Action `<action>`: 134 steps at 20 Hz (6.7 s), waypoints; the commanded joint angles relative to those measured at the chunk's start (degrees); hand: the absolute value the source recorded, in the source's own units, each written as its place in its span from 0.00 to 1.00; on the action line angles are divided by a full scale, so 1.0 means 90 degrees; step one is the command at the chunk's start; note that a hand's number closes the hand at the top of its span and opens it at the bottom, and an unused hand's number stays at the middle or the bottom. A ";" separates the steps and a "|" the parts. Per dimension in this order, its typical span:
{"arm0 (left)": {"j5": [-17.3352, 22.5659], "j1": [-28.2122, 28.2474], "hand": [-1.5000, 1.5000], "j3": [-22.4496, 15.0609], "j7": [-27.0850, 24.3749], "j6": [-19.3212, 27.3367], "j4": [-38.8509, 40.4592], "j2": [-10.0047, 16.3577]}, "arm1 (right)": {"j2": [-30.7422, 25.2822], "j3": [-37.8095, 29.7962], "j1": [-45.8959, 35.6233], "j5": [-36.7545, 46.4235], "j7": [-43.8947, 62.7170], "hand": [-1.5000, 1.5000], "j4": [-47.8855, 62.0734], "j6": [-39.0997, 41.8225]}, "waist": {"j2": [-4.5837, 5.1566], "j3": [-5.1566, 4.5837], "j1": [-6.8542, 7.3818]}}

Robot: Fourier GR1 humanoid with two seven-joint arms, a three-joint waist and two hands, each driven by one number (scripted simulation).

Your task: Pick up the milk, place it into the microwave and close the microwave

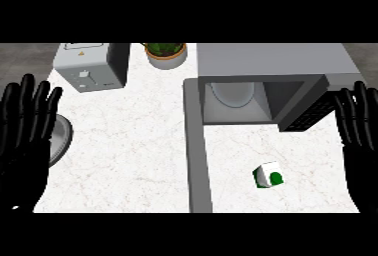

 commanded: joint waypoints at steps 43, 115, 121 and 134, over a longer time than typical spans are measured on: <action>0.1437 0.4277 0.00 -0.0437 -0.2215 -0.1070 -0.0186 -0.0411 | 0.0659 -0.0101 0.1359 0.0363 -0.3484 0.00 0.4054 -0.0104 | 0.0151 -0.0109 0.0146; 0.1437 0.4972 0.00 -0.0675 -0.2099 -0.1448 -0.0682 -0.0460 | 0.0529 -0.1958 -0.3092 0.0251 -0.7449 1.00 1.0656 -0.1191 | 0.0146 -0.0108 0.0091; 0.1583 0.5193 0.00 -0.0123 -0.3148 -0.1964 0.0196 -0.0296 | 0.0288 -0.1412 -0.2106 0.0274 -0.6409 1.00 0.8690 -0.0734 | 0.0092 -0.0125 -0.0006; 0.1717 0.5782 0.00 -0.0498 -0.2694 -0.1940 -0.0658 -0.0315 | 0.0418 -0.0207 0.0450 0.0022 -0.4011 1.00 0.4112 -0.0145 | 0.0121 -0.0116 0.0057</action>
